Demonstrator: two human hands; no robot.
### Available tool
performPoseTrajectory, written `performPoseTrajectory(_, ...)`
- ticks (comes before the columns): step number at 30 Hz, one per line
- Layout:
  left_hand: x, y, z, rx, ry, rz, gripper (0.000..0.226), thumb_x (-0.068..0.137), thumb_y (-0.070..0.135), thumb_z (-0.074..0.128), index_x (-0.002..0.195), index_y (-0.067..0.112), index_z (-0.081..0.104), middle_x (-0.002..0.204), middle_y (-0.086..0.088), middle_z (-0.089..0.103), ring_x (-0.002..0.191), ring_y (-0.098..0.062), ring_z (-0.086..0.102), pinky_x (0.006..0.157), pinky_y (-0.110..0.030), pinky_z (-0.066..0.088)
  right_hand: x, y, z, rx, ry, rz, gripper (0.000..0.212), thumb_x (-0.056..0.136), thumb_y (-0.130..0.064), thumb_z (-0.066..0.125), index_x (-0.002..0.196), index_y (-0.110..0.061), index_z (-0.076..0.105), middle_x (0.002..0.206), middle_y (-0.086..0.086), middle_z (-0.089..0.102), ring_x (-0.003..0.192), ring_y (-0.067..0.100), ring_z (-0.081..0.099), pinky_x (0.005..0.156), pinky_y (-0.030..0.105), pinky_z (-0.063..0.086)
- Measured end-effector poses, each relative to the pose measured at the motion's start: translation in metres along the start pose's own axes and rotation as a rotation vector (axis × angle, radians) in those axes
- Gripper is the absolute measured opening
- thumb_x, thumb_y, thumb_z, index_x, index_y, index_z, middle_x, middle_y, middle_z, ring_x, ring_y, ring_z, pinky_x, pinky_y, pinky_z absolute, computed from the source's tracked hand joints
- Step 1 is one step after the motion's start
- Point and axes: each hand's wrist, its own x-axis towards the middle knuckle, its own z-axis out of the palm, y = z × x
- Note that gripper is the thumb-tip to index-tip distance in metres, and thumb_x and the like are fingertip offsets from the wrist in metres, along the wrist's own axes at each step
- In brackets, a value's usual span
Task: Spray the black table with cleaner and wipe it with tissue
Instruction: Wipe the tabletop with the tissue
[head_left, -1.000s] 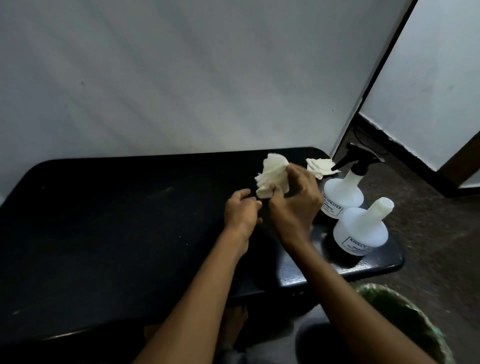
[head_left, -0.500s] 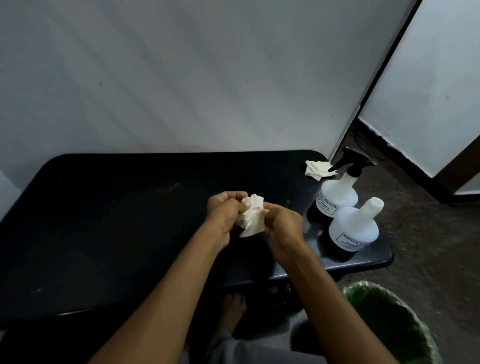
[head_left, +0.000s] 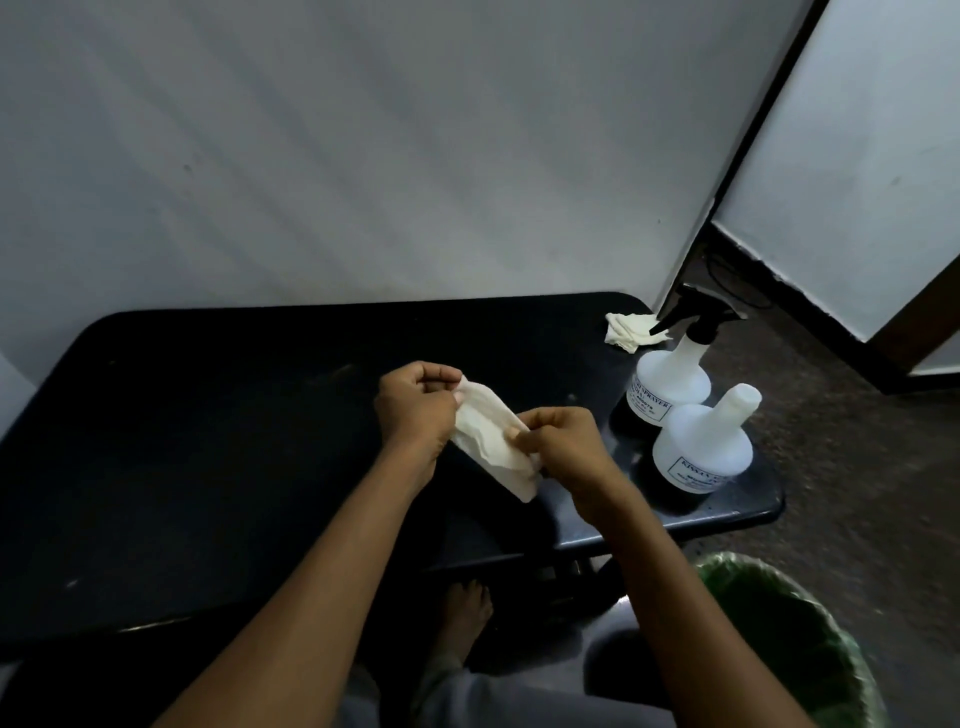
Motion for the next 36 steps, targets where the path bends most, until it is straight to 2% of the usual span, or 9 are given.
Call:
performPoseTrajectory(5, 0.003, -0.004, 0.005, 0.023, -0.074, 0.06, 0.041, 0.075, -0.019, 0.06, 0.073, 0.021, 0.071, 0.078, -0.001, 0.073, 0.076, -0.013, 0.07, 0.06, -0.019, 0.052, -0.005, -0.003, -0.011, -0.223, 0.287, -0.244, 0.013, 0.089, -0.015, 0.073, 0.086, -0.024, 0.082, 0.076, -0.007, 0.077, 0.065, 0.002, 0.07, 0.055, 0.014, 0.051)
performPoseTrajectory(7, 0.005, -0.005, 0.003, 0.049, -0.114, 0.088, 0.043, 0.075, -0.019, 0.06, 0.075, 0.023, 0.071, 0.082, -0.001, 0.074, 0.081, -0.014, 0.071, 0.066, -0.023, 0.056, -0.013, -0.008, -0.013, -0.398, 0.401, -0.309, 0.013, 0.086, -0.025, 0.073, 0.094, -0.026, 0.083, 0.081, -0.008, 0.078, 0.069, 0.005, 0.071, 0.062, 0.021, 0.055)
performPoseTrajectory(11, 0.009, -0.014, -0.018, 0.249, -0.113, 0.171, 0.045, 0.078, -0.015, 0.056, 0.075, 0.029, 0.067, 0.087, 0.002, 0.072, 0.086, -0.013, 0.069, 0.081, -0.029, 0.056, -0.035, -0.002, -0.012, -0.752, 0.18, -0.21, 0.038, 0.074, -0.057, 0.068, 0.097, -0.028, 0.08, 0.09, -0.009, 0.079, 0.084, 0.014, 0.072, 0.078, 0.032, 0.058)
performPoseTrajectory(14, 0.014, -0.022, -0.047, 0.407, -0.098, 0.232, 0.044, 0.081, -0.012, 0.055, 0.077, 0.03, 0.066, 0.088, 0.007, 0.07, 0.085, -0.007, 0.067, 0.079, -0.023, 0.054, -0.034, 0.01, -0.005, -0.76, 0.211, -0.287, 0.022, 0.084, -0.031, 0.066, 0.097, -0.021, 0.08, 0.095, -0.005, 0.079, 0.091, 0.018, 0.073, 0.079, 0.034, 0.059)
performPoseTrajectory(17, 0.018, -0.036, -0.085, 0.514, -0.076, 0.27, 0.04, 0.085, -0.009, 0.053, 0.088, 0.029, 0.065, 0.096, 0.008, 0.066, 0.089, -0.002, 0.061, 0.073, -0.015, 0.044, -0.021, 0.022, -0.002, -0.735, 0.19, -0.397, 0.032, 0.092, -0.012, 0.058, 0.116, -0.018, 0.076, 0.12, 0.0, 0.075, 0.115, 0.023, 0.066, 0.095, 0.033, 0.053)
performPoseTrajectory(22, 0.019, -0.069, -0.151, 0.596, 0.02, 0.348, 0.033, 0.092, 0.0, 0.055, 0.116, 0.023, 0.061, 0.126, 0.0, 0.056, 0.115, -0.017, 0.057, 0.093, -0.034, 0.05, -0.004, 0.059, 0.021, -0.912, -0.128, -0.461, 0.055, 0.111, -0.035, 0.035, 0.162, -0.017, 0.027, 0.172, 0.0, 0.018, 0.16, 0.012, 0.01, 0.127, 0.028, 0.002)
performPoseTrajectory(24, 0.018, -0.08, -0.172, 0.604, 0.04, 0.363, 0.038, 0.093, 0.005, 0.055, 0.129, 0.02, 0.055, 0.138, -0.001, 0.05, 0.128, -0.019, 0.049, 0.106, -0.042, 0.044, 0.003, 0.069, 0.035, -1.071, -0.102, -0.413, 0.066, 0.108, -0.051, 0.018, 0.165, -0.019, 0.007, 0.173, -0.004, -0.003, 0.159, 0.009, -0.009, 0.129, 0.033, -0.006)
performPoseTrajectory(28, 0.018, -0.094, -0.201, 0.569, 0.045, 0.371, 0.049, 0.097, 0.011, 0.052, 0.144, 0.017, 0.044, 0.152, -0.001, 0.04, 0.14, -0.014, 0.036, 0.112, -0.03, 0.028, 0.014, 0.065, 0.067, -1.062, 0.054, -0.251, 0.089, 0.093, -0.072, -0.002, 0.164, -0.018, -0.007, 0.171, -0.001, -0.018, 0.156, 0.011, -0.021, 0.127, 0.038, -0.014)
performPoseTrajectory(36, 0.025, -0.099, -0.224, 0.487, 0.092, 0.332, 0.046, 0.101, 0.014, 0.044, 0.147, 0.013, 0.041, 0.152, -0.004, 0.04, 0.14, -0.016, 0.037, 0.116, -0.037, 0.03, 0.037, 0.022, 0.202, -0.967, 0.124, -0.154, 0.087, 0.101, -0.066, 0.009, 0.163, -0.007, -0.002, 0.173, 0.014, -0.009, 0.16, 0.024, -0.013, 0.129, 0.045, -0.009)
